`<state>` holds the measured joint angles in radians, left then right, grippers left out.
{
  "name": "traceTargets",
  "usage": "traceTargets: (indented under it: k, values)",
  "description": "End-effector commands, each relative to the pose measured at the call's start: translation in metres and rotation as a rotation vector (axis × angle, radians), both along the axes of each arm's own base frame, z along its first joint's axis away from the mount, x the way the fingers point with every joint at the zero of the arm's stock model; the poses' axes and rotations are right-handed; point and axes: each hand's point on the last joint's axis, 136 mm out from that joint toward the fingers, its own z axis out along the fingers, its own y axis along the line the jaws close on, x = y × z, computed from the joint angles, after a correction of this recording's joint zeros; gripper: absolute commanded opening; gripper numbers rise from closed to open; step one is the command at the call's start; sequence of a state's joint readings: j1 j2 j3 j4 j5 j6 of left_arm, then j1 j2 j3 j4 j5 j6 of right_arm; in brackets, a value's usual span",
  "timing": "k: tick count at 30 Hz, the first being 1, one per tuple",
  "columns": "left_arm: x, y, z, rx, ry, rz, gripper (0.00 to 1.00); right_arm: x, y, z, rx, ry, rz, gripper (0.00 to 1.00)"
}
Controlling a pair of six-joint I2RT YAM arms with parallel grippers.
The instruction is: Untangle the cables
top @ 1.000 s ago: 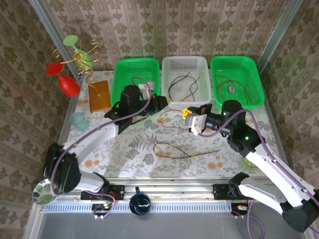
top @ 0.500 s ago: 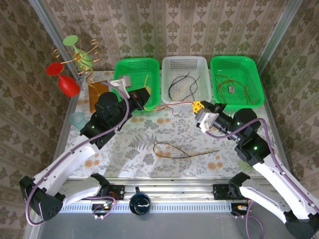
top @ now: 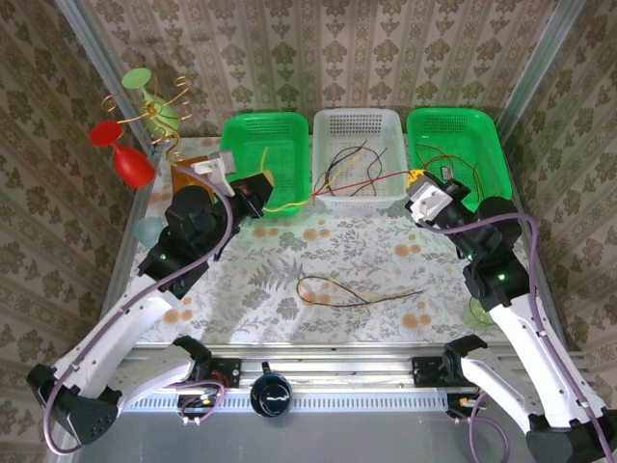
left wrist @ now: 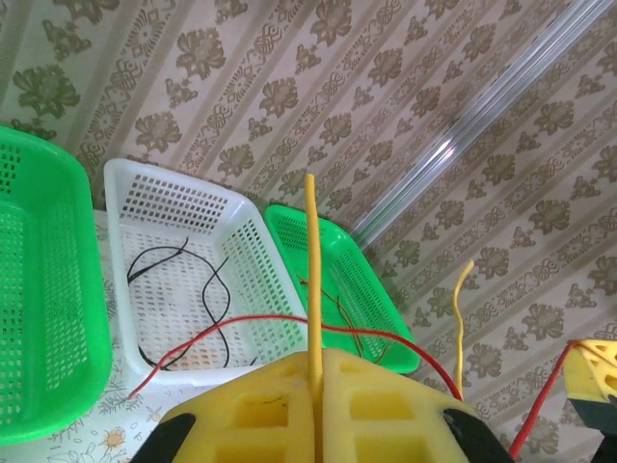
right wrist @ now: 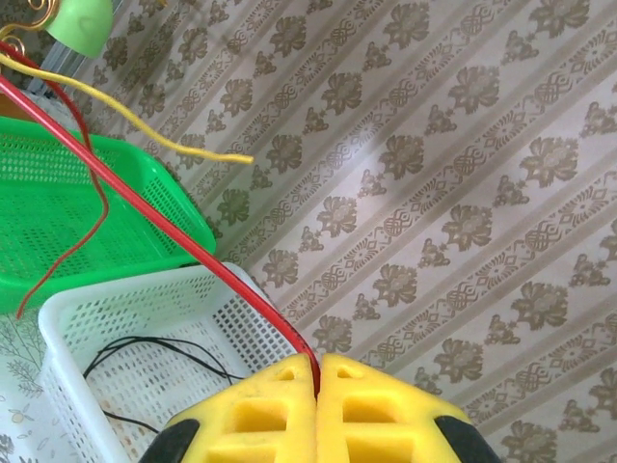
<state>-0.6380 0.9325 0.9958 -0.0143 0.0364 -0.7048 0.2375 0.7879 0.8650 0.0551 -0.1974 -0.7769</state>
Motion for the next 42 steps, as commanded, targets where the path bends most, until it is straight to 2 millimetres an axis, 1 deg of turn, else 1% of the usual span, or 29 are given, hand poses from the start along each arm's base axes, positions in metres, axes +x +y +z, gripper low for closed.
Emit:
traceTargets:
  k: [1, 4, 6, 9, 10, 12, 14, 17, 20, 23, 28, 30, 33, 37, 39, 42]
  values:
    - [0.001, 0.029, -0.013, 0.069, 0.008, 0.089, 0.00, 0.006, -0.051, 0.047, 0.133, -0.100, -0.216, 0.00]
    - [-0.001, 0.037, -0.014, 0.072, 0.012, 0.106, 0.00, 0.007, -0.068, 0.056, 0.207, -0.111, -0.258, 0.00]
    - [-0.002, 0.040, -0.015, 0.078, 0.014, 0.108, 0.00, 0.009, -0.069, 0.060, 0.226, -0.111, -0.251, 0.00]
    - [-0.004, 0.038, -0.018, 0.100, 0.020, 0.093, 0.00, 0.012, -0.067, 0.065, 0.225, -0.103, -0.234, 0.00]
    - [-0.004, 0.039, -0.019, 0.108, 0.022, 0.093, 0.00, 0.015, -0.070, 0.066, 0.226, -0.097, -0.255, 0.00]
    - [-0.005, 0.041, -0.020, 0.123, 0.021, 0.101, 0.00, 0.022, -0.084, 0.067, 0.233, -0.095, -0.333, 0.00]
    - [-0.005, 0.046, -0.021, 0.132, 0.022, 0.120, 0.00, 0.023, -0.096, 0.070, 0.250, -0.112, -0.372, 0.00]
    - [-0.005, 0.052, -0.018, 0.130, 0.014, 0.137, 0.00, 0.022, -0.098, 0.074, 0.267, -0.118, -0.358, 0.00]
    - [-0.004, 0.052, -0.014, 0.130, 0.001, 0.139, 0.00, 0.019, -0.095, 0.082, 0.275, -0.126, -0.335, 0.00]
    - [-0.001, 0.051, -0.008, 0.144, -0.019, 0.138, 0.00, 0.014, -0.096, 0.097, 0.281, -0.153, -0.335, 0.00]
    - [0.008, 0.050, -0.003, 0.195, -0.052, 0.154, 0.00, -0.004, -0.100, 0.140, 0.331, -0.253, -0.341, 0.00]
    - [0.016, 0.051, -0.004, 0.229, -0.061, 0.180, 0.00, -0.010, -0.102, 0.158, 0.368, -0.293, -0.338, 0.00]
    - [0.027, 0.052, 0.003, 0.280, -0.074, 0.210, 0.00, -0.015, -0.109, 0.181, 0.418, -0.343, -0.358, 0.00]
    - [0.052, 0.049, 0.010, 0.399, -0.097, 0.255, 0.00, -0.016, -0.110, 0.203, 0.426, -0.380, -0.356, 0.00]
    - [0.067, 0.046, 0.010, 0.494, -0.123, 0.272, 0.00, -0.014, -0.109, 0.213, 0.422, -0.394, -0.348, 0.00]
    - [0.096, 0.045, -0.001, 0.704, -0.112, 0.299, 0.00, -0.005, -0.110, 0.221, 0.407, -0.401, -0.358, 0.00]
